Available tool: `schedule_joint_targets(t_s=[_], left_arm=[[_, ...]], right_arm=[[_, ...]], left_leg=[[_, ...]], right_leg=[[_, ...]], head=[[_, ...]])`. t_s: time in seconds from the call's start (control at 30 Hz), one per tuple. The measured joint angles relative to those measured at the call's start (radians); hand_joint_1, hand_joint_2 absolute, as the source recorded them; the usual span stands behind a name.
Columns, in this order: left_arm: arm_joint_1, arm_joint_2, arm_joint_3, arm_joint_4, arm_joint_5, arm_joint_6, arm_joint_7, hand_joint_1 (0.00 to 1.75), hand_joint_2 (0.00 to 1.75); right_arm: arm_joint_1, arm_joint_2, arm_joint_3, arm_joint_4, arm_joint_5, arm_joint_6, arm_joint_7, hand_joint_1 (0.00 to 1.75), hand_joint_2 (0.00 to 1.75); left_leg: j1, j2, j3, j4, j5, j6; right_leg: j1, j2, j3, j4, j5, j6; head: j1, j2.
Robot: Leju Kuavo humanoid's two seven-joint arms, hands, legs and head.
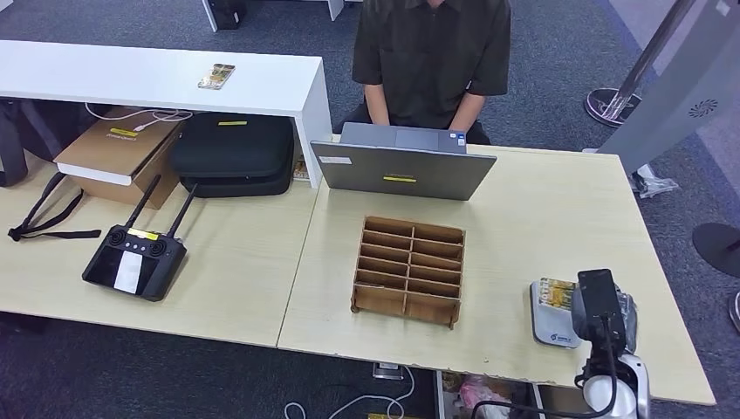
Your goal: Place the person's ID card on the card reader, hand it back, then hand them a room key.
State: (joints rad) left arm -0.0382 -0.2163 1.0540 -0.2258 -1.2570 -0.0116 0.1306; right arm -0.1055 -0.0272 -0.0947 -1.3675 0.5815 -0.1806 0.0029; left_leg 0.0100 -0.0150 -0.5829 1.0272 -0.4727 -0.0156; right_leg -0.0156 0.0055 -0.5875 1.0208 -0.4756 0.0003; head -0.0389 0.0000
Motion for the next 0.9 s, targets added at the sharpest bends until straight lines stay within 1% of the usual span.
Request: schedule_joint_targets(t_s=[0.17, 0.37, 0.5, 0.67, 0.9], left_arm=[[0.000, 0.000, 0.000, 0.000, -0.004, -0.005, -0.004, 0.00, 0.00], [0.000, 0.000, 0.000, 0.000, -0.007, -0.010, -0.005, 0.00, 0.00], [-0.001, 0.000, 0.000, 0.000, -0.007, -0.012, -0.005, 0.00, 0.00], [-0.001, 0.000, 0.000, 0.000, -0.011, -0.012, -0.005, 0.00, 0.00], [0.000, 0.001, 0.000, 0.000, -0.022, -0.017, -0.011, 0.00, 0.00]], right_arm=[[0.016, -0.004, -0.023, -0.061, 0.023, -0.006, 0.006, 1.75, 1.75], [0.026, -0.003, -0.040, -0.092, 0.041, 0.029, 0.003, 1.75, 1.75], [0.031, -0.003, -0.042, -0.094, 0.042, 0.047, -0.002, 1.75, 1.75], [0.034, -0.003, -0.041, -0.091, 0.092, 0.049, -0.001, 1.75, 1.75], [0.034, -0.002, -0.039, -0.049, 0.124, 0.047, 0.003, 1.75, 1.75]], left_leg=[[0.000, 0.000, 0.000, 0.000, 0.000, 0.000], [0.000, 0.000, 0.000, 0.000, 0.000, 0.000], [0.000, 0.000, 0.000, 0.000, 0.000, 0.000], [0.000, 0.000, 0.000, 0.000, 0.000, 0.000], [0.000, 0.000, 0.000, 0.000, 0.000, 0.000]], right_leg=[[0.000, 0.000, 0.000, 0.000, 0.000, 0.000], [0.000, 0.000, 0.000, 0.000, 0.000, 0.000], [0.000, 0.000, 0.000, 0.000, 0.000, 0.000], [0.000, 0.000, 0.000, 0.000, 0.000, 0.000], [0.000, 0.000, 0.000, 0.000, 0.000, 0.000]], head=[[0.000, 0.000], [0.000, 0.000], [0.000, 0.000], [0.000, 0.000], [0.000, 0.000]])
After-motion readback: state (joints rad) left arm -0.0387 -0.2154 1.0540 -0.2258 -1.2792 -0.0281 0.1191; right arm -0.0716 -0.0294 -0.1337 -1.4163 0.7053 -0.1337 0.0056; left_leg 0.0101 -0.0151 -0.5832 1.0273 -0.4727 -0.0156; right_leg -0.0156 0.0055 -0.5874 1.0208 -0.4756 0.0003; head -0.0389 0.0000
